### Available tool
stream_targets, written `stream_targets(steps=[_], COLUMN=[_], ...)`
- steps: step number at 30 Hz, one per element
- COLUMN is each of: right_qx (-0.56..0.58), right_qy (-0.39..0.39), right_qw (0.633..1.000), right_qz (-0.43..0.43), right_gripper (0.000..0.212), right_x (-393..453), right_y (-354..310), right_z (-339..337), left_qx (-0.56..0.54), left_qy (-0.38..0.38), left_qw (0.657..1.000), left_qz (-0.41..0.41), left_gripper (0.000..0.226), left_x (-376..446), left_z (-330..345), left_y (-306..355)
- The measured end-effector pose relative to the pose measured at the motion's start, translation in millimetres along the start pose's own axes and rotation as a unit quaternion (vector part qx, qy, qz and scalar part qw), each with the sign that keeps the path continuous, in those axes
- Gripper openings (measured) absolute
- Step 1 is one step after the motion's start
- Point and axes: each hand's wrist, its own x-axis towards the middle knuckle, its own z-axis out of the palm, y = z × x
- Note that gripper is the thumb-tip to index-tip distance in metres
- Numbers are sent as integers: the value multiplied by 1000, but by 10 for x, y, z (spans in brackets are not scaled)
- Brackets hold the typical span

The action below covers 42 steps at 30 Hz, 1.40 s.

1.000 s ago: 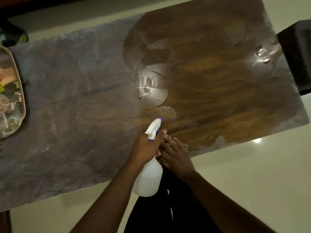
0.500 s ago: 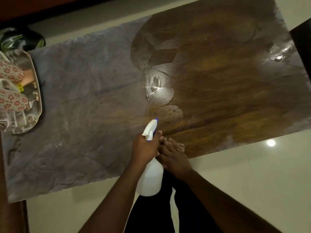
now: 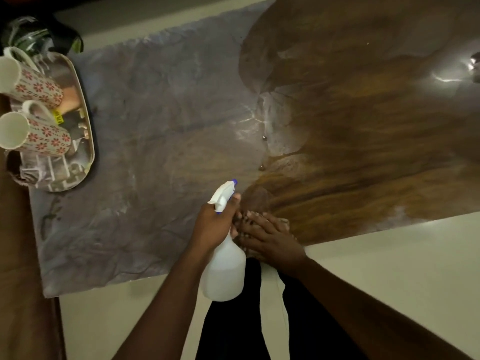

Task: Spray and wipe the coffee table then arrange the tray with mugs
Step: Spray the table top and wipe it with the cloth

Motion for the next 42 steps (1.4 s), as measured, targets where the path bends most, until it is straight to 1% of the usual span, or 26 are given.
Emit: stream_targets(steps=[2, 4, 7, 9, 11, 13, 15, 16, 17, 18, 20, 22, 23, 24, 25, 26, 29, 31, 32, 33, 35, 37, 39, 40, 41, 42], right_qx=[-17, -18, -9, -9, 4, 14, 13, 9, -4, -17, -17, -25, -31, -20, -9, 27, 126, 44, 12, -11, -27, -28, -20, 5, 36, 48], right_qy=[-14, 0, 57, 78, 84, 37, -10, -29, -43, -45, -13, 55, 76, 91, 84, 64, -28, -24, -16, -5, 37, 85, 124, 150, 165, 170], right_qw=[1000, 991, 925, 897, 928, 982, 1000, 999, 999, 998, 975, 903, 866, 848, 855, 883, 972, 998, 999, 998, 971, 907, 852, 844, 861, 898], right_qz=[1, 133, 376, 435, 364, 186, 22, -12, -8, 37, 220, 426, 493, 521, 511, 464, 197, 35, 28, 68, 235, 411, 509, 515, 480, 403], right_gripper=[54, 57, 56, 56, 57, 60, 56, 55, 56, 56, 53, 53, 53, 53, 51, 51, 55, 55, 52, 50, 52, 53, 54, 54, 52, 48], right_x=[-190, -144, 427, 935, 1271, 1213, 1008, 900, 820, 791, 877, 1258, 1520, 1776, 2000, 2143, 1988, 1743, 1627, 1609, 1739, 2180, 2756, 2992, 3109, 3084], right_y=[254, 482, 527, 343, 72, -209, -108, 47, 218, 375, 617, 672, 643, 578, 471, 334, 5, 270, 503, 764, 1156, 1314, 1221, 1133, 1068, 994], right_z=[-123, -245, -285, -171, -18, 62, -42, -112, -168, -226, -308, -283, -250, -193, -190, -176, -210, -281, -252, -265, -336, -420, -422, -432, -403, -324], left_qx=[-3, -4, -9, -32, -45, -53, -53, -49, -48, -47, -43, -39, -39, -39, -38, -38, -31, -38, -38, -42, -50, -42, -29, -29, -32, -35], left_qy=[24, 32, -8, -14, -3, -14, -44, -49, -44, -35, -29, -45, -52, -56, -53, -45, -26, -40, -49, -48, -26, -13, -26, -24, -14, -1], left_qw=[1000, 999, 1000, 999, 998, 998, 998, 998, 998, 998, 999, 998, 998, 998, 998, 998, 999, 998, 998, 998, 998, 999, 999, 999, 999, 999], left_qz=[5, -1, -3, 17, 32, 21, 0, -5, -8, -8, -7, -8, -8, -3, 4, 10, 3, -8, -8, -5, -3, -5, -3, 3, 12, 22], left_gripper=[34, 30, 11, 23, 27, 20, 17, 17, 18, 24, 30, 24, 23, 21, 19, 19, 27, 24, 21, 17, 13, 18, 17, 16, 16, 17], left_x=[4, 60, 210, 314, 430, 508, 581, 610, 634, 651, 694, 743, 781, 833, 897, 967, 1136, 1246, 1283, 1347, 1450, 1585, 1685, 1731, 1768, 1801], left_z=[-112, -240, -386, -435, -485, -530, -623, -659, -700, -746, -815, -835, -831, -818, -797, -774, -734, -732, -744, -756, -773, -749, -688, -645, -603, -569], left_y=[37, 73, 164, 250, 332, 422, 509, 535, 556, 593, 673, 754, 788, 828, 862, 893, 1006, 1106, 1150, 1202, 1272, 1364, 1447, 1476, 1508, 1535])
